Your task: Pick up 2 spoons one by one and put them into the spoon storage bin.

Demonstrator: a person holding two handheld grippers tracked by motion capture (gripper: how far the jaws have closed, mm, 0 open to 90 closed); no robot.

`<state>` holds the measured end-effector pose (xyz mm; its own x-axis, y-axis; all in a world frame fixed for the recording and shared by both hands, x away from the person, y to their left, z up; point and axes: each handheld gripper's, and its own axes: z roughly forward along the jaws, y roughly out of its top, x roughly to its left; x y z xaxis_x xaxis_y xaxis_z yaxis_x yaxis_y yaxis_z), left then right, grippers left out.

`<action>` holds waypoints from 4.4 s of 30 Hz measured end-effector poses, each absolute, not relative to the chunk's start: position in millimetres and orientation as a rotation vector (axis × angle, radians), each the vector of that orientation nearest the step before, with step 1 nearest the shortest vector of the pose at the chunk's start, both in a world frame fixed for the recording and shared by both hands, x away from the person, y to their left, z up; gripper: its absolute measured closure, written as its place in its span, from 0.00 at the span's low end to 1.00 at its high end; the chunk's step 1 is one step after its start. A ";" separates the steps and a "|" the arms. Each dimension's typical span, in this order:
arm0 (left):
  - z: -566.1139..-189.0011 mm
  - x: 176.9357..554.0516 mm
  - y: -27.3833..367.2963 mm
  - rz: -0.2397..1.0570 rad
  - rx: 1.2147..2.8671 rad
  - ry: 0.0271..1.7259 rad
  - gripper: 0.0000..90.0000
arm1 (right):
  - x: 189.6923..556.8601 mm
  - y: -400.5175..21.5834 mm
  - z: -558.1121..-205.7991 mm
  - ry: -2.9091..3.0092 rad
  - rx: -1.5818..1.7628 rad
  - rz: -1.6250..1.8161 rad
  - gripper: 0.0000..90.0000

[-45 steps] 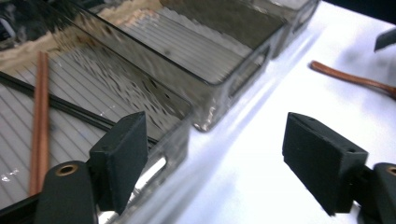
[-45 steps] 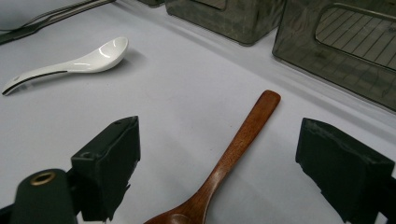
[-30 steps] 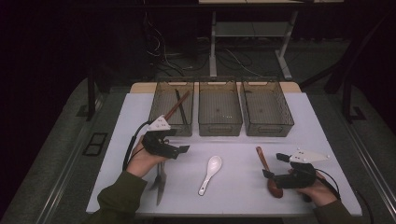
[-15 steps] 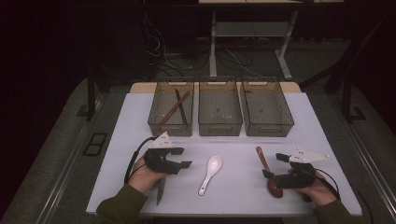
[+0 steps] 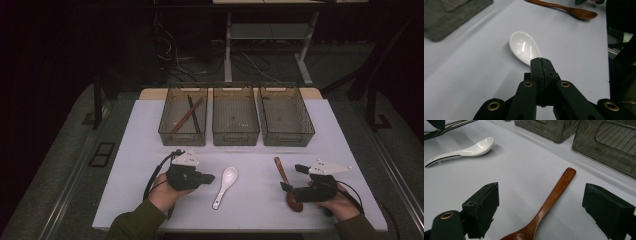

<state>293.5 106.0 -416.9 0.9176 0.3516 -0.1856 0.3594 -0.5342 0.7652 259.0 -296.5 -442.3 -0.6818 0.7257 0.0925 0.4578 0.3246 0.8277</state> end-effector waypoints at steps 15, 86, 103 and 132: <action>-431.6 279.9 61.6 -0.078 2.286 0.396 0.99 | 258.8 -296.7 -442.2 2.300 1.060 1.288 0.15; -420.6 321.4 65.8 0.032 2.225 0.496 0.55 | 258.9 -296.1 -442.7 2.308 1.057 1.274 0.15; -436.5 332.1 43.6 0.023 2.265 0.502 0.43 | 258.4 -295.9 -443.4 2.315 1.045 1.273 0.15; -443.3 320.0 36.7 -0.004 2.363 0.385 0.71 | 258.3 -295.9 -443.6 2.319 1.038 1.270 0.15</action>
